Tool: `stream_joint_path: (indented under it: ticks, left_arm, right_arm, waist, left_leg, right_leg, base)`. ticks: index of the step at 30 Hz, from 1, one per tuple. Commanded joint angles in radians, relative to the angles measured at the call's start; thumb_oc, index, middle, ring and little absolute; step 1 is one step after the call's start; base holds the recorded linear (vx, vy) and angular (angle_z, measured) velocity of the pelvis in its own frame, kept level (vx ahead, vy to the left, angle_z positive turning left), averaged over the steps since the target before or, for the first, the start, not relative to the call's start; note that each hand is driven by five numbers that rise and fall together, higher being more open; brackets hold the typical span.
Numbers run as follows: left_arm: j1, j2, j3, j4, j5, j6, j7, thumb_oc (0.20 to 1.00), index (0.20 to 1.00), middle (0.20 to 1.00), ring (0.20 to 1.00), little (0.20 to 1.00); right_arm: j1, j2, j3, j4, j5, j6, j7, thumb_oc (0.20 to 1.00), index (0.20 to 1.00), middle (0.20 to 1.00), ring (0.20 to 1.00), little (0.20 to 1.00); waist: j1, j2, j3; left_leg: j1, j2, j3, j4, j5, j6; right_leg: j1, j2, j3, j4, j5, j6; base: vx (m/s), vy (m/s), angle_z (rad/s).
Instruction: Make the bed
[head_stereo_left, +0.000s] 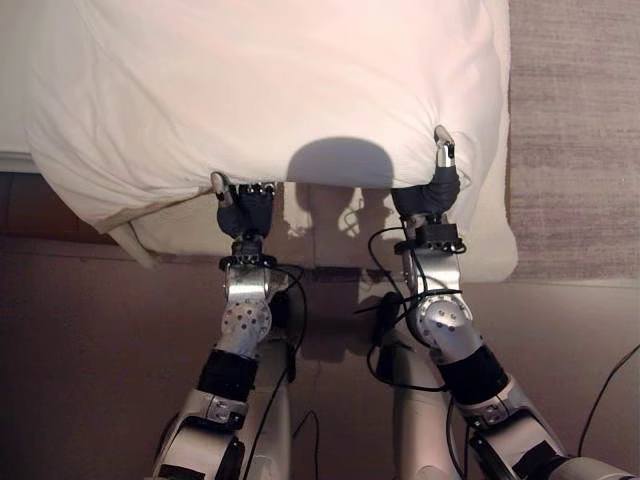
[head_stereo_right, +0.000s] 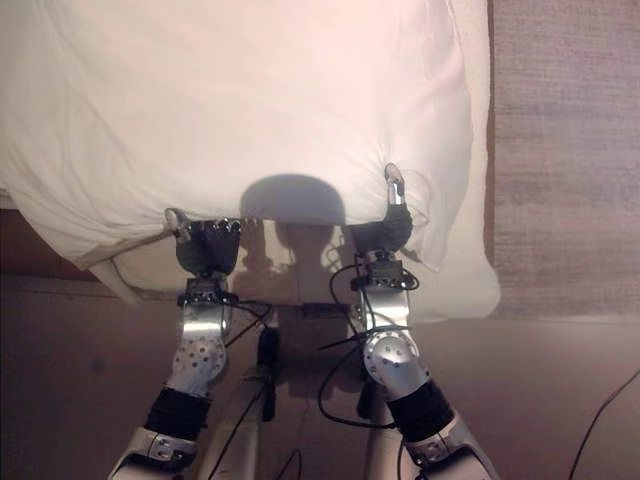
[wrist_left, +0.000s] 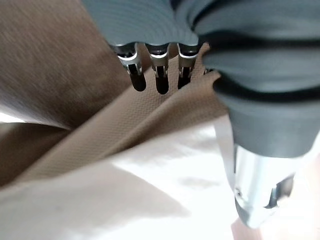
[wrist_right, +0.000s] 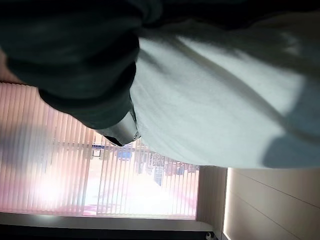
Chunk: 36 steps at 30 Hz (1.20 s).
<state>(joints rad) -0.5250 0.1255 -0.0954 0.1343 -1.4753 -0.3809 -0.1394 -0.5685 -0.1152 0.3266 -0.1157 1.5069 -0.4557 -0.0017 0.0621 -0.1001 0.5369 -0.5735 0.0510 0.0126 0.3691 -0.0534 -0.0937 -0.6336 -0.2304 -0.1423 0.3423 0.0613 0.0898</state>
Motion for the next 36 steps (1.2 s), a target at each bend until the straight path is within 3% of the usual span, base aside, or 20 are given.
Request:
stream_joint_path:
  ticks: [1,8,9,10,11,12,14,22,29,30,31,32,36]
  left_arm:
    - [-0.036,0.017,0.073,-0.099,0.034,-0.077,0.0,1.0,1.0,1.0,1.0,1.0]
    - [-0.042,0.024,0.099,-0.098,0.045,-0.117,0.047,1.0,1.0,1.0,1.0,1.0]
    - [-0.048,0.033,0.105,-0.085,0.06,-0.156,0.107,1.0,1.0,1.0,1.0,1.0]
    - [-0.049,0.032,0.105,-0.085,0.062,-0.157,0.111,1.0,1.0,1.0,1.0,1.0]
    - [-0.059,0.044,0.119,-0.061,0.103,-0.212,0.224,1.0,1.0,1.0,1.0,1.0]
    - [-0.06,0.044,0.119,-0.063,0.107,-0.212,0.229,1.0,1.0,1.0,1.0,1.0]
    - [-0.083,0.057,0.162,-0.01,0.126,-0.254,0.364,1.0,1.0,1.0,1.0,1.0]
    - [-0.107,0.096,0.291,0.068,0.195,-0.31,0.554,1.0,1.0,1.0,1.0,1.0]
    - [-0.078,0.135,0.377,0.124,0.212,-0.324,0.617,1.0,1.0,1.0,1.0,1.0]
    - [-0.077,0.136,0.384,0.129,0.217,-0.327,0.627,0.693,0.693,0.693,0.693,0.693]
    - [-0.078,0.138,0.386,0.137,0.227,-0.323,0.638,0.291,0.291,0.291,0.291,0.291]
    - [-0.078,0.138,0.385,0.14,0.233,-0.322,0.644,0.2,0.2,0.2,0.2,0.2]
    - [-0.079,0.118,0.375,0.132,0.246,-0.32,0.646,0.2,0.2,0.2,0.2,0.2]
  right_arm:
    - [0.023,0.011,-0.049,-0.214,-0.038,-0.065,0.17,0.2,0.2,0.2,0.2,0.2]
    - [0.03,0.005,-0.059,-0.214,-0.035,-0.058,0.167,0.2,0.2,0.2,0.2,0.2]
    - [0.027,-0.001,-0.061,-0.214,-0.035,-0.054,0.159,0.2,0.2,0.2,0.2,0.2]
    - [0.026,-0.002,-0.061,-0.215,-0.035,-0.054,0.158,0.2,0.2,0.2,0.2,0.2]
    - [0.028,-0.009,-0.06,-0.221,-0.036,-0.053,0.139,0.2,0.2,0.2,0.2,0.2]
    - [0.027,-0.009,-0.06,-0.222,-0.037,-0.053,0.139,0.2,0.2,0.2,0.2,0.2]
    - [0.036,-0.02,-0.056,-0.227,-0.035,-0.05,0.107,0.2,0.2,0.2,0.2,0.2]
    - [0.078,-0.047,-0.035,-0.25,-0.069,-0.035,0.043,0.2,0.2,0.2,0.2,0.2]
    - [0.106,-0.067,-0.039,-0.258,-0.089,-0.022,0.016,0.2,0.2,0.2,0.2,0.2]
    - [0.109,-0.07,-0.038,-0.259,-0.093,-0.02,0.014,0.2,0.2,0.2,0.2,0.2]
    - [0.111,-0.07,-0.039,-0.26,-0.092,-0.021,0.013,0.2,0.2,0.2,0.2,0.2]
    - [0.117,-0.074,-0.037,-0.256,-0.095,-0.021,0.01,0.2,0.2,0.2,0.2,0.2]
    - [0.129,-0.075,-0.039,-0.251,-0.096,-0.022,0.008,0.2,0.2,0.2,0.2,0.2]
  waist:
    - [-0.044,0.018,-0.11]
    - [-0.045,0.02,-0.11]
    - [-0.046,0.022,-0.11]
    - [-0.046,0.022,-0.11]
    - [-0.045,0.025,-0.106]
    - [-0.046,0.025,-0.106]
    - [-0.046,0.029,-0.106]
    - [-0.045,0.039,-0.106]
    - [-0.044,0.046,-0.107]
    - [-0.044,0.047,-0.107]
    - [-0.045,0.048,-0.107]
    - [-0.045,0.048,-0.106]
    - [-0.049,0.053,-0.104]
  left_leg:
    - [-0.05,-0.052,0.029,-0.064,0.052,0.073]
    - [-0.048,-0.053,0.03,-0.065,0.05,0.074]
    - [-0.05,-0.054,0.031,-0.061,0.05,0.073]
    - [-0.05,-0.054,0.031,-0.061,0.05,0.073]
    - [-0.047,-0.054,0.031,-0.054,0.044,0.071]
    - [-0.051,-0.055,0.031,-0.055,0.049,0.072]
    - [-0.046,-0.053,0.031,-0.057,0.045,0.07]
    - [-0.053,-0.051,0.032,-0.058,0.056,0.066]
    - [-0.045,-0.05,0.033,-0.057,0.054,0.066]
    - [-0.043,-0.05,0.034,-0.061,0.055,0.065]
    - [-0.042,-0.049,0.034,-0.063,0.058,0.063]
    - [-0.04,-0.049,0.034,-0.065,0.059,0.063]
    - [-0.029,-0.05,0.035,-0.086,0.07,0.058]
  right_leg:
    - [-0.018,0.061,0.0,0.015,-0.05,0.026]
    - [-0.018,0.06,0.002,0.015,-0.049,0.027]
    - [-0.019,0.059,0.002,0.017,-0.047,0.028]
    - [-0.019,0.059,0.002,0.018,-0.047,0.028]
    - [-0.016,0.058,0.001,0.026,-0.052,0.029]
    - [-0.019,0.057,0.001,0.024,-0.047,0.029]
    - [-0.015,0.055,-0.002,0.026,-0.053,0.03]
    - [-0.019,0.051,-0.003,0.022,-0.047,0.031]
    - [-0.009,0.051,-0.004,0.022,-0.05,0.029]
    - [-0.007,0.052,-0.004,0.019,-0.049,0.029]
    - [-0.004,0.051,-0.003,0.017,-0.048,0.03]
    - [-0.003,0.051,-0.003,0.015,-0.046,0.03]
    - [0.009,0.053,0.0,-0.005,-0.042,0.031]
  base:
    - [0.0,0.0,0.0]
    - [0.0,0.0,0.0]
    - [0.0,0.0,0.0]
    - [0.0,0.0,0.0]
    - [0.0,0.0,0.0]
    - [0.0,0.0,0.0]
    - [0.0,0.0,0.0]
    - [0.0,0.0,0.0]
    - [0.0,0.0,-0.01]
    - [0.0,0.0,0.0]
    - [0.0,0.0,0.0]
    - [0.0,0.0,0.0]
    - [0.0,0.0,0.0]
